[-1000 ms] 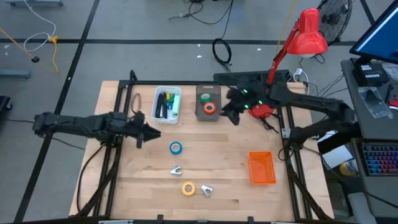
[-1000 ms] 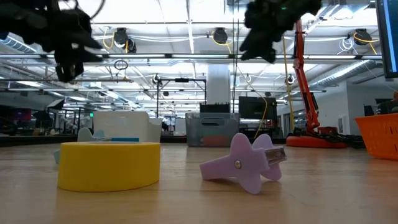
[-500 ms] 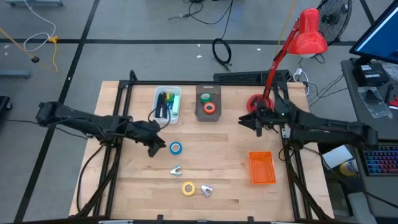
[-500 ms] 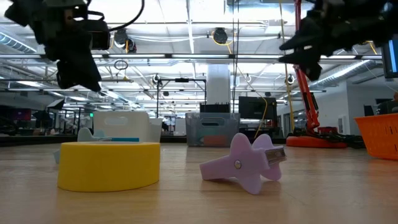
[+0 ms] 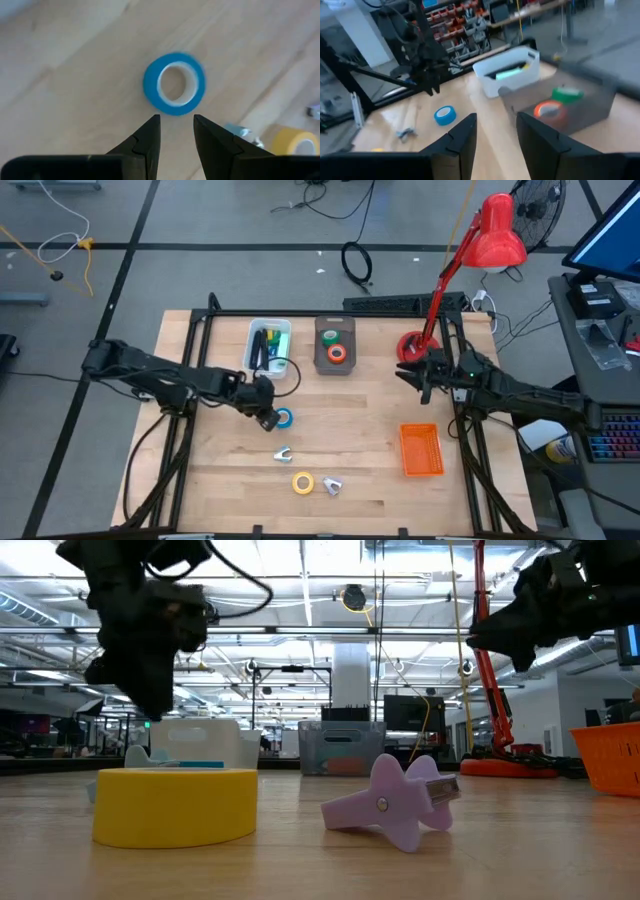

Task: Pick and place Stapler, Stapler remover, tape
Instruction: Put the blue tape into the black bin

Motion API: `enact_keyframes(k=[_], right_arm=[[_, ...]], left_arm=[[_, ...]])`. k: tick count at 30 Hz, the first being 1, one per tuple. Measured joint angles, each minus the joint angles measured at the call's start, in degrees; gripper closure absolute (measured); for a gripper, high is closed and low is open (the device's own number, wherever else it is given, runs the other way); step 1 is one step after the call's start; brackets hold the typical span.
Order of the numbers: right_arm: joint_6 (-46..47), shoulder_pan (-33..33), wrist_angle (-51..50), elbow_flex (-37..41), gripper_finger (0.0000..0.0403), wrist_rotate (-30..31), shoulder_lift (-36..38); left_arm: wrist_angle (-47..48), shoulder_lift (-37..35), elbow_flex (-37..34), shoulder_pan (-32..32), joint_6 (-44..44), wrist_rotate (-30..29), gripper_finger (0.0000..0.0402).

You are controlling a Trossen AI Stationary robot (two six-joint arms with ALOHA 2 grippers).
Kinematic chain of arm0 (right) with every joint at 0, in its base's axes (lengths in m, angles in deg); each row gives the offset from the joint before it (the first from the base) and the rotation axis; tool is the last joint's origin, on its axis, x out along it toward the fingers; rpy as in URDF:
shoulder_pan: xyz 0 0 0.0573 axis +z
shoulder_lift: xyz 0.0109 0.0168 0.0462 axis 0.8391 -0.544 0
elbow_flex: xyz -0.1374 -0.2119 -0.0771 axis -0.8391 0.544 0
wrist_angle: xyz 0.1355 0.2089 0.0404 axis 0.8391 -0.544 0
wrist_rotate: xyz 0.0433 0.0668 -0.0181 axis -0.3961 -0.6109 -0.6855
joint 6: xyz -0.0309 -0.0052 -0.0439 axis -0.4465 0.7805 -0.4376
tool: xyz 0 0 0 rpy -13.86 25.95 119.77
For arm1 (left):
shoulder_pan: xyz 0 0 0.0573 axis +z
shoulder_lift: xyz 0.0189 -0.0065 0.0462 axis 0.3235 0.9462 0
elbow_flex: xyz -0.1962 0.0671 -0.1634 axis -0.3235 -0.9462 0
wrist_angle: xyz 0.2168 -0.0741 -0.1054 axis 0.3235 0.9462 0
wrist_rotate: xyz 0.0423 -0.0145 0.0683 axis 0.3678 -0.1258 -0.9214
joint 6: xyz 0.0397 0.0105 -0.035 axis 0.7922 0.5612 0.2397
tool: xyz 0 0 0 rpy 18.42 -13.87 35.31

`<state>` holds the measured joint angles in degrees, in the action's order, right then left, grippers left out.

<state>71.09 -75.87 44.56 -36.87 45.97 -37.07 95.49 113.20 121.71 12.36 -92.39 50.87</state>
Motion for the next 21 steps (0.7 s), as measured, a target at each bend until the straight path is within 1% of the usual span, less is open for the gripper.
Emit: enact_keyframes(k=[3,7,10,13,21], right_arm=[[-4.15,0.00,-0.29,0.00,0.0273,0.35,1.66],[-4.57,0.02,-2.00,0.00,0.0273,3.47,2.43],[-4.59,0.00,-1.65,0.00,0.0273,5.58,2.44],[-4.59,0.00,-1.73,0.00,0.0273,5.78,2.44],[-4.16,0.02,-1.72,0.00,0.0273,5.61,2.42]], left_arm=[[1.56,1.90,0.00,0.10,-4.45,1.58,0.0284],[2.04,3.02,0.00,0.10,-8.37,1.82,0.0284],[-0.15,3.82,0.00,0.10,-8.59,-0.47,0.0284],[-2.08,4.88,0.00,0.40,-8.97,-2.05,0.0284],[-2.78,10.60,0.04,2.88,-10.90,-1.51,0.0284]])
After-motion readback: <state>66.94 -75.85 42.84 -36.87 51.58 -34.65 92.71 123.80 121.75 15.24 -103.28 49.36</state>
